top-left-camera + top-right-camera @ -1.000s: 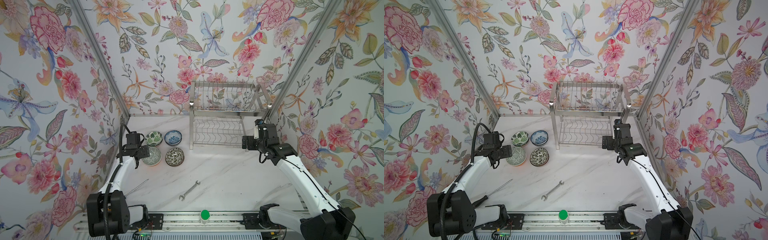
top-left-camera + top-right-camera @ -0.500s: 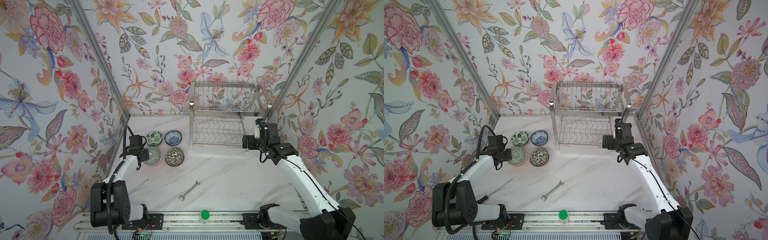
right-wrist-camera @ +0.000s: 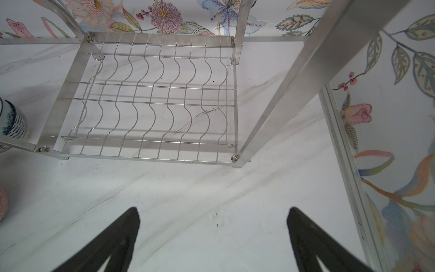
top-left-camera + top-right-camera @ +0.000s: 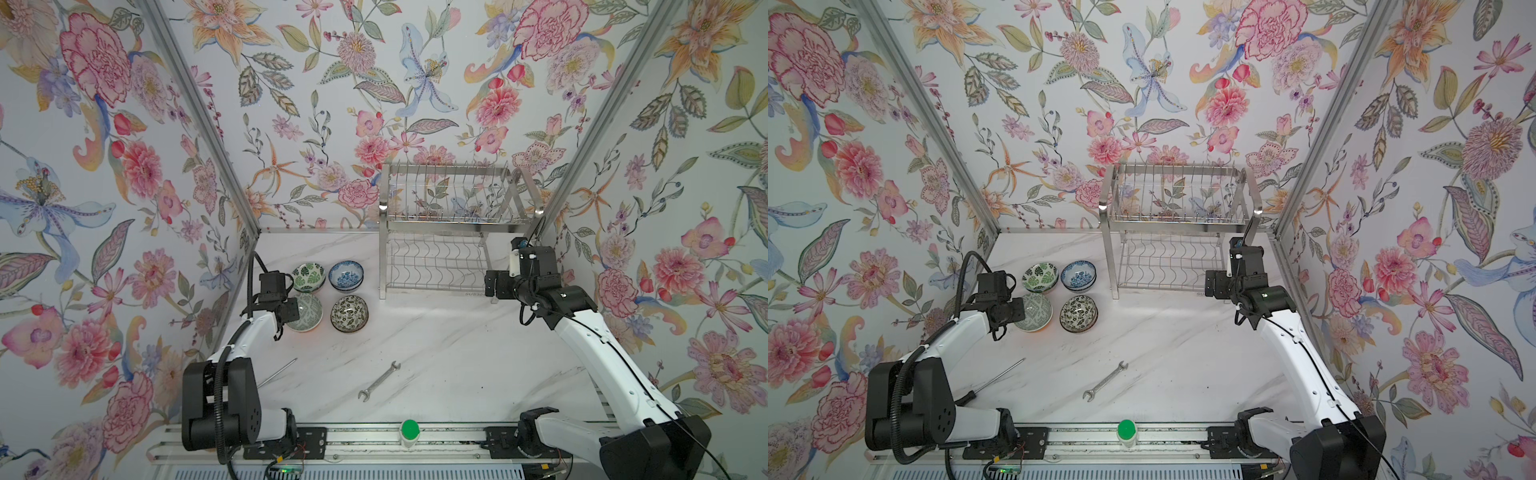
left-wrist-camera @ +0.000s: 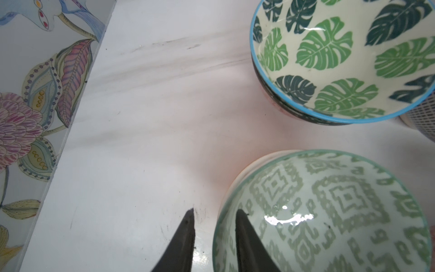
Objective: Load bowls into a dish rack
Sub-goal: Pick up the bowl.
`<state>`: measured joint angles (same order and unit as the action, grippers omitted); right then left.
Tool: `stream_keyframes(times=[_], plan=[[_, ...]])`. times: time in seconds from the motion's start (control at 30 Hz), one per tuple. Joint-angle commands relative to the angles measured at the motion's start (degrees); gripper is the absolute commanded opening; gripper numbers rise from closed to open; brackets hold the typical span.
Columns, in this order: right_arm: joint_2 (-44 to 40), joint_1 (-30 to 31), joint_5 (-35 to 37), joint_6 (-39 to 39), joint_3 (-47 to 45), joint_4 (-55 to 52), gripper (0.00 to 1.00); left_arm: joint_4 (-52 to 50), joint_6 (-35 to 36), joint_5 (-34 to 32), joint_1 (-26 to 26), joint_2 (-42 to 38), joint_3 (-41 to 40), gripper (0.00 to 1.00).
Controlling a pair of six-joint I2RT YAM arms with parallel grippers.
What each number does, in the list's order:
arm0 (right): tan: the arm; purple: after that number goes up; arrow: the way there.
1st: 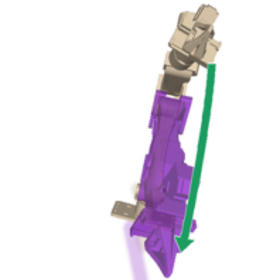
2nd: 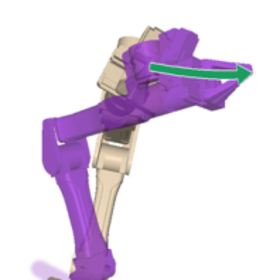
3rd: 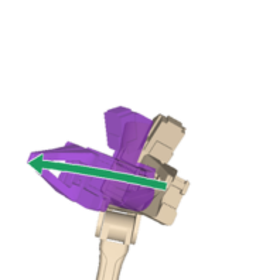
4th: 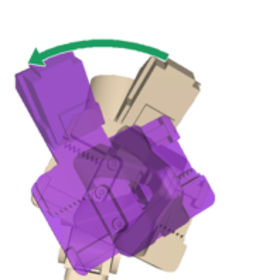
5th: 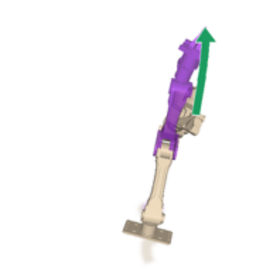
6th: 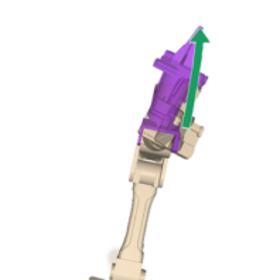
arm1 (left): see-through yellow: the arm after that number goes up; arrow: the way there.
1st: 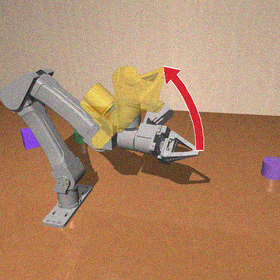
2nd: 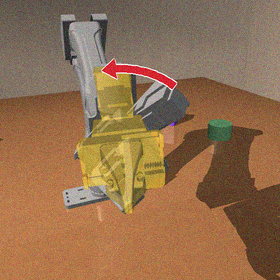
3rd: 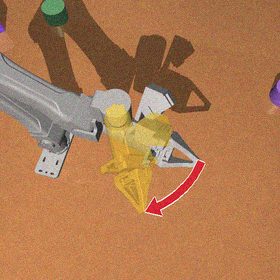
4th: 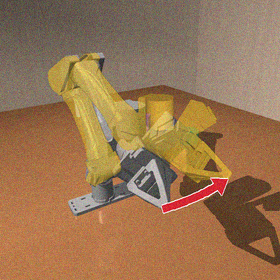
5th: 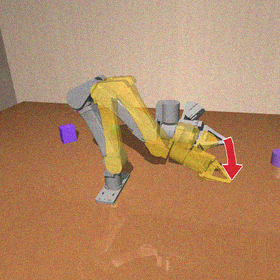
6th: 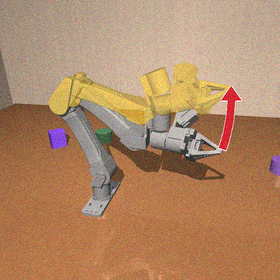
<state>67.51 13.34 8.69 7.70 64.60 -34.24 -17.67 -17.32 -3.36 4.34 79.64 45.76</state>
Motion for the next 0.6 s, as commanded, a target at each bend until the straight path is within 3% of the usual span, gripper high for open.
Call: stream_keyframes(times=[0.0, 0.23, 0.57], plan=[[-0.39, -0.40, -0.77, -0.94, 0.72, 0.39, 0.99, 0.48, -0.26, -0.39, 0.18, 0.70, -0.75, 0.24], [-0.89, -0.60, -1.07, -1.00, 0.26, 0.49, 0.99, 0.79, -0.61, -0.34, 0.14, 1.27, -0.93, 0.19], [-1.01, -0.87, -1.98, -1.03, 0.18, 0.77, 0.99, -0.68, -0.17, -2.00, 0.15, 0.41, -0.42, 0.00]])
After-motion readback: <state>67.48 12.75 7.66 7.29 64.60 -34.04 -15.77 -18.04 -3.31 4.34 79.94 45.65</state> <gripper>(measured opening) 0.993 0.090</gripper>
